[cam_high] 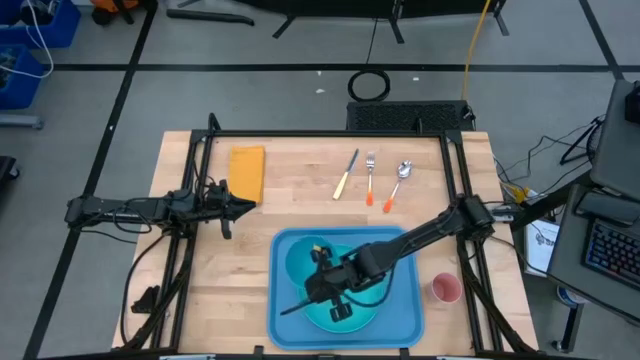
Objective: Set up tray
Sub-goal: Stack the blue bowl on top of the green plate on the tray
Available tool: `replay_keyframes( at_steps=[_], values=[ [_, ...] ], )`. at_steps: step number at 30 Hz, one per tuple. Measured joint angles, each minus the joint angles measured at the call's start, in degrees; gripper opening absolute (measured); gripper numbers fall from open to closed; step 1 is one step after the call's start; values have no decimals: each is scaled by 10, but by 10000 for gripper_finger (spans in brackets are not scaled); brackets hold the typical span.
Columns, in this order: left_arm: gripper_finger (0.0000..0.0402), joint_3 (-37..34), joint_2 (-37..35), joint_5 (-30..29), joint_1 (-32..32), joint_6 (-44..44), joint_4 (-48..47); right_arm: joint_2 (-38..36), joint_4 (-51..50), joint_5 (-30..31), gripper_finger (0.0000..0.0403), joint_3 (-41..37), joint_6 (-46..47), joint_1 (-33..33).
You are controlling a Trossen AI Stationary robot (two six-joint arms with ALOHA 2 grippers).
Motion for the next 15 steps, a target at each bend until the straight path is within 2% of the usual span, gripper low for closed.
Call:
replay_keyframes(
  at_steps=[9,12,15],
  values=[
    [37,0,0,0,0,3,0,-143,139,44,0,-217,87,20],
    [37,0,0,0,0,4,0,-166,179,43,0,-256,97,32],
    [37,0,0,-1,0,5,0,-168,176,42,0,-263,109,42]
  ],
)
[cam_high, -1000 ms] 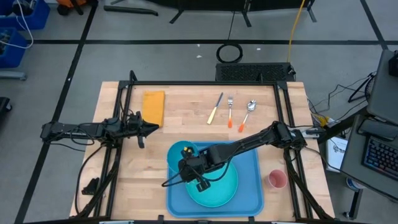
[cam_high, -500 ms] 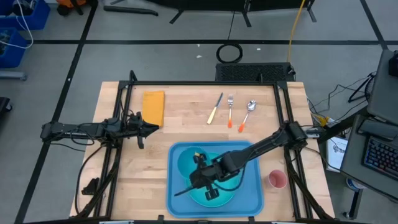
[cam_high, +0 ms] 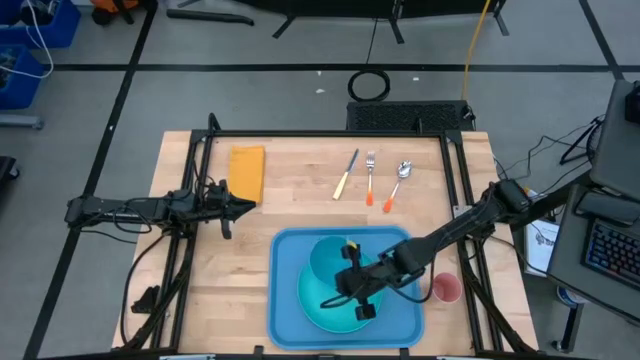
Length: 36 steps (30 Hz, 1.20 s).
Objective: Set up tray
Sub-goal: Stack the blue bowl on top of the green plate on the tray
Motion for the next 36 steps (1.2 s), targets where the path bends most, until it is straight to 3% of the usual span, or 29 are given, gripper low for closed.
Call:
replay_keyframes(
  at_steps=[16,36],
  values=[
    [37,0,0,-1,0,-4,0,23,2,16,0,-1,41,51],
    [37,0,0,0,0,-3,0,69,15,3,0,0,67,59]
  ],
)
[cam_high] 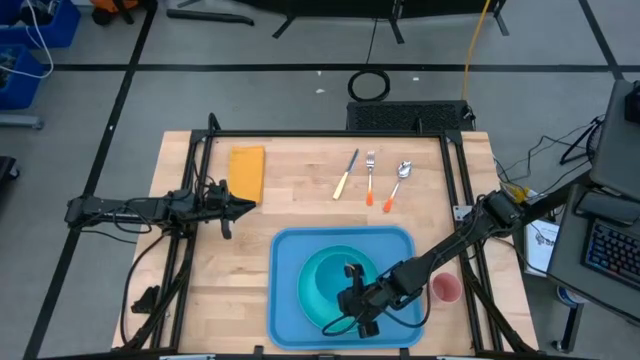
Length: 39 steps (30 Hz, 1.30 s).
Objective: Set up tray
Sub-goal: Stack the blue bowl on top of the green plate on the tray, then put the pink cup to the top right of the green plate on the blue serving tray
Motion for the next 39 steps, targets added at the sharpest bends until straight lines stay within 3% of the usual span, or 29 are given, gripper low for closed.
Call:
replay_keyframes(
  at_steps=[14,21,31,39],
  values=[
    [37,0,0,0,0,0,0,27,15,-31,4,2,-6,2],
    [37,0,0,0,0,0,0,26,28,-71,41,0,-6,0],
    [37,0,0,0,0,0,0,26,25,-48,98,0,-4,-5],
    [37,0,0,0,0,2,0,26,27,-49,112,0,-9,-4]
  ],
)
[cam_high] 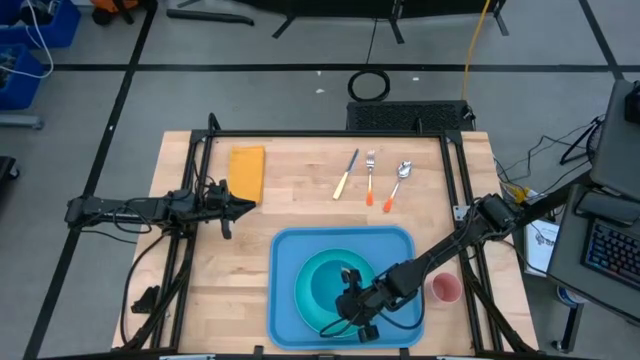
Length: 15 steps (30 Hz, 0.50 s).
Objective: Set up tray
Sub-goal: Put the pink cup to the top right of the green plate on the blue serving tray
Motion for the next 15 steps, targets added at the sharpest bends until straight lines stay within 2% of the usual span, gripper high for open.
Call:
replay_keyframes(
  at_steps=[12,15],
  values=[
    [37,0,0,0,0,4,0,-8,15,1,112,0,-2,0],
    [37,0,0,0,0,3,0,-20,13,21,112,0,-3,0]
  ],
)
